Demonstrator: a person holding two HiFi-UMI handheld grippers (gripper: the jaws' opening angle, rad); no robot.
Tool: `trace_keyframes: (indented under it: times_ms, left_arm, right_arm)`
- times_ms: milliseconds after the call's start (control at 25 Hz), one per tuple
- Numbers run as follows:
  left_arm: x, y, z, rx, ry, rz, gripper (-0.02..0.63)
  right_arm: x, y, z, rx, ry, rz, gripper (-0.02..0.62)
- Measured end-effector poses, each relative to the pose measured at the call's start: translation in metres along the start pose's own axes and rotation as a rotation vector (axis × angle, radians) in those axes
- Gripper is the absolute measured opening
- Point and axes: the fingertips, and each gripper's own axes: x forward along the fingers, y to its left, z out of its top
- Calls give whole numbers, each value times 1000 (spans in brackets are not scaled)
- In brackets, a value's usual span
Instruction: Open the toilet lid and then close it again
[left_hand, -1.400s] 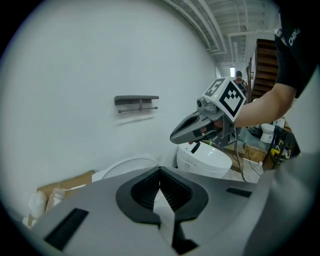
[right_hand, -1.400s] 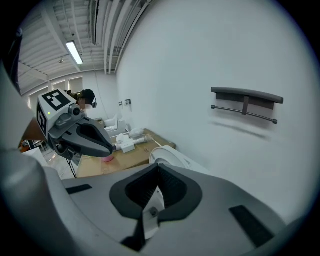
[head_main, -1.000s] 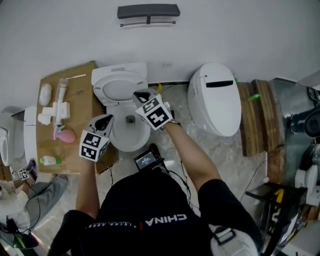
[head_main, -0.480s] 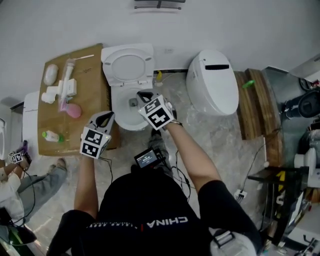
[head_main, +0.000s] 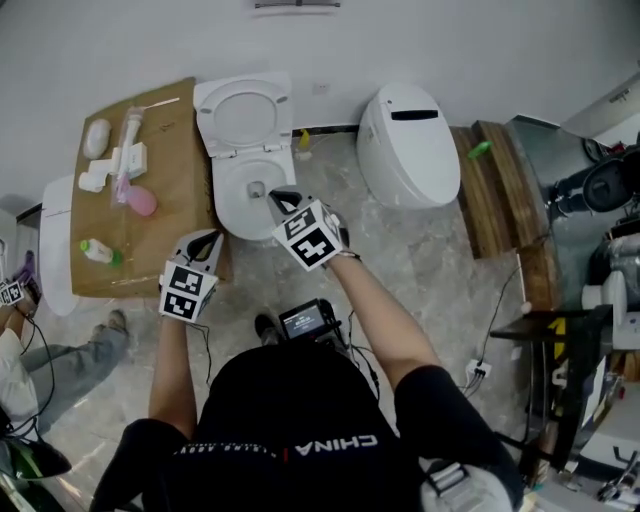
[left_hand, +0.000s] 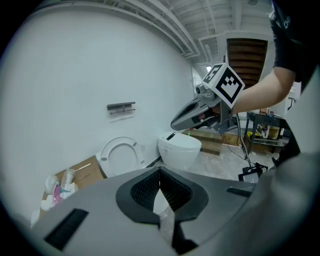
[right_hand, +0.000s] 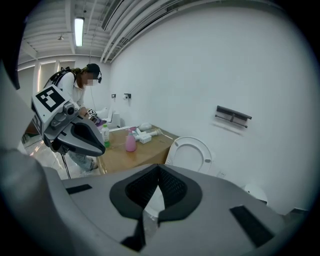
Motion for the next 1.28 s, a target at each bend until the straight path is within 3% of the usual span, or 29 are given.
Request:
trace_keyframes:
  times_ms: [480, 840, 1280]
  left_arm:
    - [34, -68, 37, 29, -2, 61, 11]
    - [33, -75, 47, 17, 16, 100, 11]
    - [33, -88, 51, 20, -7, 62, 9]
  right_arm:
    - [-59, -25, -64, -13, -2, 24, 14]
    - [-57, -14, -47, -68, -57, 84, 14]
    - [-65, -10, -48, -49, -63, 81, 14]
